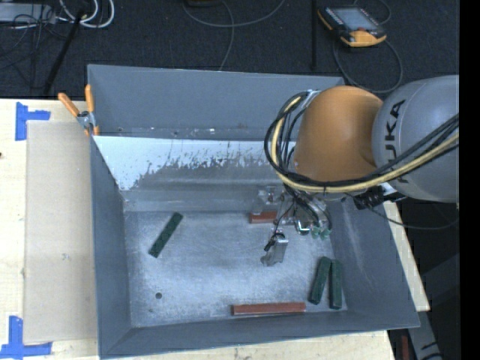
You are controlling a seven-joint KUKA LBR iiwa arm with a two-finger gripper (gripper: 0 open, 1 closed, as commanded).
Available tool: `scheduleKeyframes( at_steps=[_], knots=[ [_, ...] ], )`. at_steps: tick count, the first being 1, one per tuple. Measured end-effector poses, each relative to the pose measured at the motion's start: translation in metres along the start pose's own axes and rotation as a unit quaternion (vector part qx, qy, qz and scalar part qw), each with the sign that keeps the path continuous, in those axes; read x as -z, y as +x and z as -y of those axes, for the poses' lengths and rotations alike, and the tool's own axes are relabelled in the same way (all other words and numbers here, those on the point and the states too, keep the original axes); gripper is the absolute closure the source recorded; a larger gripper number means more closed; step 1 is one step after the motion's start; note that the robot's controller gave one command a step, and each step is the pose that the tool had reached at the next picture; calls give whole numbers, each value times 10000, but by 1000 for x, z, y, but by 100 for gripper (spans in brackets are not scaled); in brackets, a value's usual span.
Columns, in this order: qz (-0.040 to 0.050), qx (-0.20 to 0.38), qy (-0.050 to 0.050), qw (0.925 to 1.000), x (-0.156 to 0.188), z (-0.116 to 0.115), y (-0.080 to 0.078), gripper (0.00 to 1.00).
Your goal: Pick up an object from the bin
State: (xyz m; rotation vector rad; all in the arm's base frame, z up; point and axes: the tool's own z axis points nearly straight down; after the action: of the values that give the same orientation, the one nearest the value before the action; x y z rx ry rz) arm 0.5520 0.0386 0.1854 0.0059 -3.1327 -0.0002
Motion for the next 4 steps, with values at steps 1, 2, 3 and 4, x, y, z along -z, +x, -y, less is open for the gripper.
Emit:
scheduleKeyframes(
  at_steps=[1,2,3,4],
  knots=[
    [24,-715,4,9974,-120,74,-52,0],
    [63,464,5,9989,-84,91,-62,0],
    [57,-1,2,10000,-79,117,-69,0],
    [28,-131,-8,9999,-118,117,-70,0]
  ],
)
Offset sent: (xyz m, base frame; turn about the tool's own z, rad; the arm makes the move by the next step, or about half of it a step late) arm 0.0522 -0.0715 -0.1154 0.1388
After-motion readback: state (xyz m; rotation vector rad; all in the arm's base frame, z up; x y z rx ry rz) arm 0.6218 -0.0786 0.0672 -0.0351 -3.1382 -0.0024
